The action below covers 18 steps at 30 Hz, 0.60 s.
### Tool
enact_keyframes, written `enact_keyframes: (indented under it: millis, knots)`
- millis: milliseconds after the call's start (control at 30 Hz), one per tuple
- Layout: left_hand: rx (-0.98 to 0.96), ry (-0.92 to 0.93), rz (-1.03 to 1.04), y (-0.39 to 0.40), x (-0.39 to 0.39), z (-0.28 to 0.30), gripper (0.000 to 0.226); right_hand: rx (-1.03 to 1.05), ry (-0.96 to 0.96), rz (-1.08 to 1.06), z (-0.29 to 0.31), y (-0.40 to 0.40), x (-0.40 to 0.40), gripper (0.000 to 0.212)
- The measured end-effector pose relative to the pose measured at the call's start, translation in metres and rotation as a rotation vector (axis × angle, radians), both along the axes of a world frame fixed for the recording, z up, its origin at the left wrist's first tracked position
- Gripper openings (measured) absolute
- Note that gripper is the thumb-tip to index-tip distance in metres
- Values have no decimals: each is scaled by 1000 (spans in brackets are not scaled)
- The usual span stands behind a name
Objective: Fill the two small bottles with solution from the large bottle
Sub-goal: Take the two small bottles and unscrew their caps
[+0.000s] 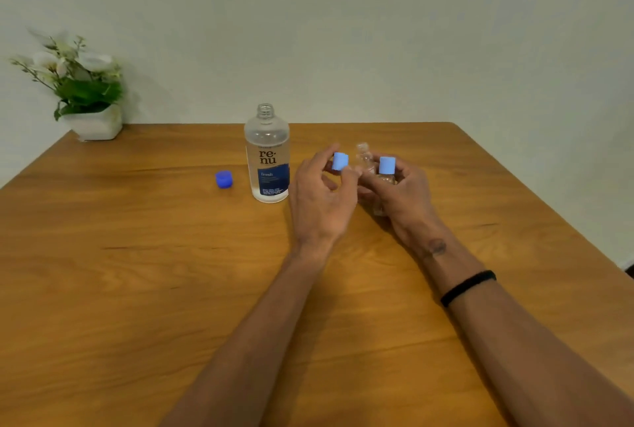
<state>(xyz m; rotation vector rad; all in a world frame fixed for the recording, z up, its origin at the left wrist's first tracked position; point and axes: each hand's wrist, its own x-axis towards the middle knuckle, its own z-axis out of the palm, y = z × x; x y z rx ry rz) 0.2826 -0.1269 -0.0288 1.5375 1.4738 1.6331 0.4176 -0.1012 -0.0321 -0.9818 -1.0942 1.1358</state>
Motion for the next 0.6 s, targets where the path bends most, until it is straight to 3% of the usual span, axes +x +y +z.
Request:
enact_keyframes:
  millis: [133,233,400,600]
  knots:
    - [-76,336,39,3,-6,-8,43,-48,87,-43,0,7,4,40]
    - [-80,469,63,4,-11,-12,39,-53,81,-59,0,9,4,33]
    - [-116,462,100,4,-13,-10,18,-41,-33,-116,-2,11,0,23]
    - [-171,499,83,6,-15,-14,29,-14,-212,-134,-3,10,2,18]
